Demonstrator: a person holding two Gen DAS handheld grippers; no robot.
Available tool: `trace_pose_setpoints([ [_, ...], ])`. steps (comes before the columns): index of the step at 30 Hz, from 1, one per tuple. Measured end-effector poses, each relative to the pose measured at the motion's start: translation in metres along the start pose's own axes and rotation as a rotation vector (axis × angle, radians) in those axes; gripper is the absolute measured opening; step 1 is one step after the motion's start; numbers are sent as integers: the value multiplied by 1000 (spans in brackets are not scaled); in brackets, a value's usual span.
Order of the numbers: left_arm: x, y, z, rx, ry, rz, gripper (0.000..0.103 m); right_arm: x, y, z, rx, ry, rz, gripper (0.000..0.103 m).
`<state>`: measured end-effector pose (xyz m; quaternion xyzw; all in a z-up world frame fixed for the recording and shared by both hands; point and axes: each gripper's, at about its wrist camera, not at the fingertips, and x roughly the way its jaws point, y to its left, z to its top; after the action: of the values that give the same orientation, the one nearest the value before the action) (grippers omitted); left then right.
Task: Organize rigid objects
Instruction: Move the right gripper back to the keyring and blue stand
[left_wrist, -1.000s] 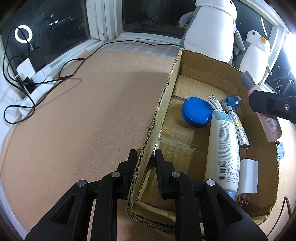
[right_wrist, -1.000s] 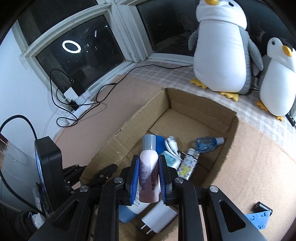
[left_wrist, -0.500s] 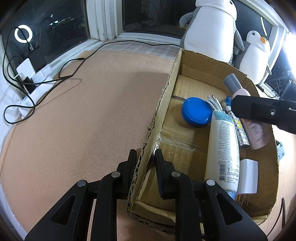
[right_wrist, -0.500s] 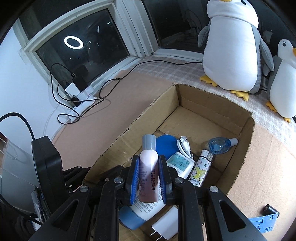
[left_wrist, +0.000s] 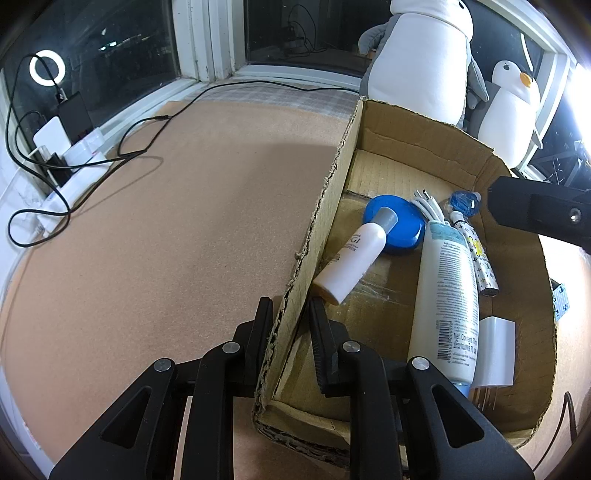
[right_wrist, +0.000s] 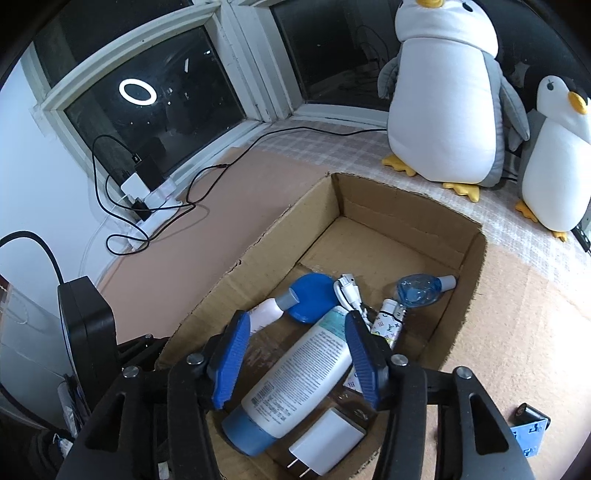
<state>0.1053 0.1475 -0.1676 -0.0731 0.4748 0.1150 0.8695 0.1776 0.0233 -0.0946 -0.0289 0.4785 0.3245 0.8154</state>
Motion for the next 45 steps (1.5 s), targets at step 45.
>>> trace_pose_setpoints([
  [45,0,1,-1,-3,-4,1,18,-47,-108,-98,186,38,-147,29],
])
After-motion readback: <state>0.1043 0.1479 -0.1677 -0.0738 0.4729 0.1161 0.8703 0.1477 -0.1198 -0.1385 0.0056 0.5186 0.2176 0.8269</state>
